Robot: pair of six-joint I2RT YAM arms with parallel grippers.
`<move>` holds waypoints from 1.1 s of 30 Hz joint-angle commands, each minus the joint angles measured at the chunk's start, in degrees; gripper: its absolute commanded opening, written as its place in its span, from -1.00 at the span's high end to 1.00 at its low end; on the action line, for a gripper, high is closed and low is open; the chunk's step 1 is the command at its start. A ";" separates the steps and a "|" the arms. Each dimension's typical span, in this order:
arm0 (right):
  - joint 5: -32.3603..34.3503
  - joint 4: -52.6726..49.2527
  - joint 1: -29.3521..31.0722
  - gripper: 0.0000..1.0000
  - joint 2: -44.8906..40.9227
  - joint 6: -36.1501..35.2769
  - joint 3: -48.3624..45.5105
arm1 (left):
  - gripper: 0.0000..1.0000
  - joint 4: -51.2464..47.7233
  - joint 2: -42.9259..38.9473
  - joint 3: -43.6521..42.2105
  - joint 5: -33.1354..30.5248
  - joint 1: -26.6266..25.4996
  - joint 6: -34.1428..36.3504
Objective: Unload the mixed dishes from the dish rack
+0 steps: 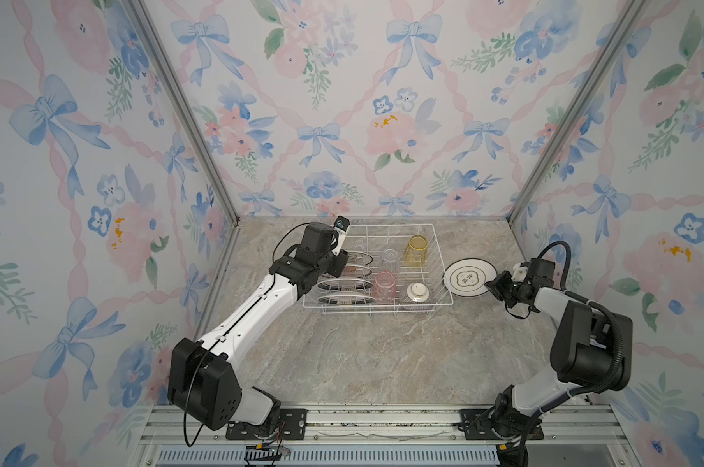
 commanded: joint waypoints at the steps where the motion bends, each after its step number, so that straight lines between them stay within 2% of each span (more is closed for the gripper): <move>1: 1.38 -5.97 -0.29 0.79 2.58 -3.91 1.41 | 0.18 -0.88 0.92 1.85 0.53 -0.35 0.30; 3: 2.63 -8.61 -0.29 0.58 3.50 -5.24 1.90 | 0.18 -1.19 1.27 2.11 0.63 -0.35 0.46; 5: 3.98 -10.19 -0.34 0.45 4.00 -5.98 2.06 | 0.18 -1.84 1.82 2.64 -0.15 -0.40 0.53; 13: 9.39 -14.04 -0.37 0.26 2.38 -7.94 2.39 | 0.21 -4.90 2.98 3.84 -3.65 -0.64 1.31; 19: 15.57 -20.49 -0.34 0.04 -5.62 -11.35 4.77 | 0.23 -7.12 3.89 5.36 -6.38 -0.87 4.16; 23: 18.20 -24.99 -0.34 -0.05 -13.16 -13.85 7.28 | 0.34 -10.04 5.63 7.72 -7.51 -1.14 7.95; 28: 15.91 -26.78 0.52 -0.12 -19.50 -13.61 9.58 | 0.33 -10.80 7.52 8.30 -3.06 -1.26 12.80; 33: 15.06 -27.34 3.69 -0.14 -22.28 -12.92 11.14 | 0.29 -11.91 10.40 10.86 3.20 -0.97 16.14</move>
